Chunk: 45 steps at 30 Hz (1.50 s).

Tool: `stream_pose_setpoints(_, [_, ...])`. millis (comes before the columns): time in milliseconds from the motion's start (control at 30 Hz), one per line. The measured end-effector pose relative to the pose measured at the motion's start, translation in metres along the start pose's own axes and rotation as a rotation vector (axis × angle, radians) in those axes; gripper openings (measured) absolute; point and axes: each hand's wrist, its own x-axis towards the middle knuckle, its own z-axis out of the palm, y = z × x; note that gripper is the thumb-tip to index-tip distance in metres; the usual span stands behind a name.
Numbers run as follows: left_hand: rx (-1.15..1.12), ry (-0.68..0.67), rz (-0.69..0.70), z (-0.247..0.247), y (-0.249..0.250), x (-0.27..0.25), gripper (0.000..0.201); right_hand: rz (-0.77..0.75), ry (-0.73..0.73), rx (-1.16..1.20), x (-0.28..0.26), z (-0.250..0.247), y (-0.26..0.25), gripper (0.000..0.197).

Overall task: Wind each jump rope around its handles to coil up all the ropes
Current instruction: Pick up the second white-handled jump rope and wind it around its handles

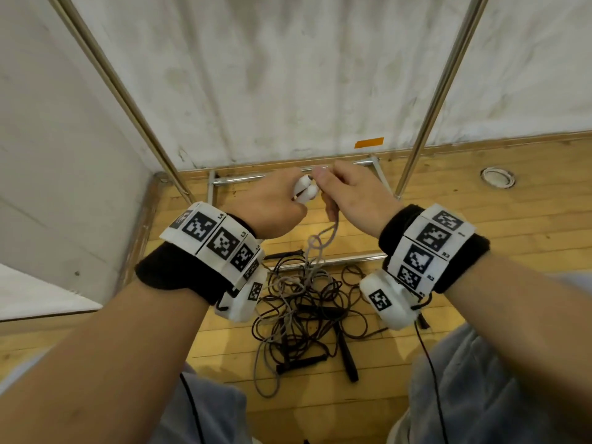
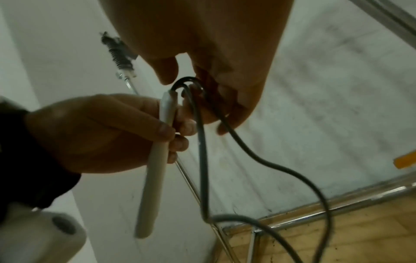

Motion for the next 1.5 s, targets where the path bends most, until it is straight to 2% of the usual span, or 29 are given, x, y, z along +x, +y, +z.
stream_pose_setpoints(67, [0.006, 0.051, -0.034, 0.0, -0.004, 0.0, 0.027, 0.007, -0.053, -0.034, -0.002, -0.001, 0.002, 0.035])
stream_pose_setpoints(133, [-0.033, 0.069, -0.032, -0.001, -0.008, 0.0, 0.033, 0.049, -0.082, 0.066, -0.004, -0.002, 0.005, 0.038])
stream_pose_setpoints(200, [-0.041, 0.046, -0.019, 0.001, -0.011, -0.002, 0.029, 0.06, -0.077, 0.179, -0.008, -0.001, 0.008, 0.037])
stream_pose_setpoints(300, [-0.002, -0.039, 0.01, 0.004, -0.016, -0.003, 0.017, 0.032, -0.054, 0.23, -0.013, 0.003, 0.011, 0.039])
stream_pose_setpoints(400, [0.038, -0.093, -0.029, 0.006, -0.022, -0.002, 0.018, 0.058, 0.028, 0.255, -0.01, 0.003, 0.01, 0.039])
stream_pose_setpoints(500, [-0.004, -0.027, -0.03, 0.004, -0.027, -0.004, 0.016, 0.087, 0.103, 0.339, -0.003, -0.005, 0.008, 0.036])
stream_pose_setpoints(600, [-0.067, 0.103, 0.035, 0.001, -0.028, -0.005, 0.012, 0.074, 0.1, 0.407, 0.003, -0.013, 0.002, 0.033])
stream_pose_setpoints(667, [-0.11, 0.166, 0.072, 0.001, -0.027, -0.005, 0.016, 0.053, 0.144, 0.407, 0.01, -0.017, -0.002, 0.036])
stream_pose_setpoints(800, [-0.154, 0.17, 0.075, 0.001, -0.023, -0.005, 0.026, -0.007, 0.255, 0.375, 0.021, -0.024, -0.01, 0.038])
stream_pose_setpoints(900, [-0.252, 0.167, 0.063, -0.006, -0.016, -0.005, 0.023, -0.057, 0.308, 0.301, 0.026, -0.031, -0.015, 0.04])
stream_pose_setpoints(1033, [-0.432, 0.216, 0.142, -0.017, 0.0, -0.005, 0.013, -0.034, 0.348, 0.325, 0.033, -0.044, -0.028, 0.046])
stream_pose_setpoints(1133, [-0.627, 0.257, 0.179, -0.025, 0.01, -0.007, 0.005, -0.047, 0.279, 0.326, 0.045, -0.048, -0.042, 0.045])
stream_pose_setpoints(1300, [-0.995, 0.281, 0.156, -0.034, 0.022, -0.01, 0.014, -0.126, 0.14, 0.198, 0.047, -0.035, -0.05, 0.031])
stream_pose_setpoints(1400, [-1.086, 0.281, 0.115, -0.035, 0.025, -0.011, 0.016, -0.115, 0.1, 0.189, 0.044, -0.03, -0.042, 0.024])
stream_pose_setpoints(1500, [-1.183, 0.345, 0.04, -0.035, 0.025, -0.008, 0.013, -0.05, 0.085, 0.286, 0.043, -0.028, -0.035, 0.021])
